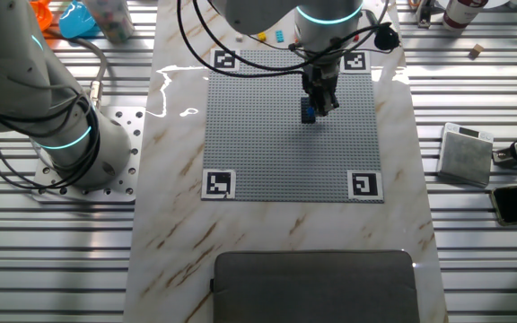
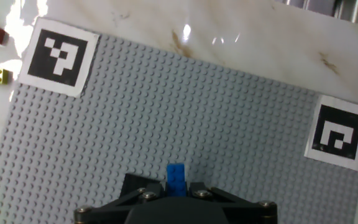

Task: Build with small Lego blocks

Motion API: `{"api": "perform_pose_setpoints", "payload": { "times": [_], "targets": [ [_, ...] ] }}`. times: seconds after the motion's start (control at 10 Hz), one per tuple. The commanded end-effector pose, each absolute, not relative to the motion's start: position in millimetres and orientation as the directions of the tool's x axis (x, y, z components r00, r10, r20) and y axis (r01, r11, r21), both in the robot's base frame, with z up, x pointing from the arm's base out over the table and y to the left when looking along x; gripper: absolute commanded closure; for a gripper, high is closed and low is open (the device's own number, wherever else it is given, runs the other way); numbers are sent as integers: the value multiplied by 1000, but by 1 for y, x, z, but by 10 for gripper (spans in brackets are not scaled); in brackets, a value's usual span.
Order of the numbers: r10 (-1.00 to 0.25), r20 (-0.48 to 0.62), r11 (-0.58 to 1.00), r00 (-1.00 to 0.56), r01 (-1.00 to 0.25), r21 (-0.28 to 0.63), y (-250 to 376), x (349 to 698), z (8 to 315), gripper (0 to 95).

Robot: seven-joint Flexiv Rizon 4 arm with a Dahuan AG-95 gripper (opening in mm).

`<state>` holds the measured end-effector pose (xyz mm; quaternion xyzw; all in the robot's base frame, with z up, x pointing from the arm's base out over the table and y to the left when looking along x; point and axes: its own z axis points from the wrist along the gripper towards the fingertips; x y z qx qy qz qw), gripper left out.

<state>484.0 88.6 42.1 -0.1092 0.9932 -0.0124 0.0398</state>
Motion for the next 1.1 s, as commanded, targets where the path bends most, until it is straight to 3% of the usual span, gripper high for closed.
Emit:
{"api": "perform_pose_setpoints", "payload": {
  "times": [0.1, 1.1],
  "targets": [
    [-175, -76, 985, -982, -175, -13, 91, 481, 44, 950],
    [-237, -40, 972, -971, -236, -12, 89, 479, 41, 950]
  ]
}}
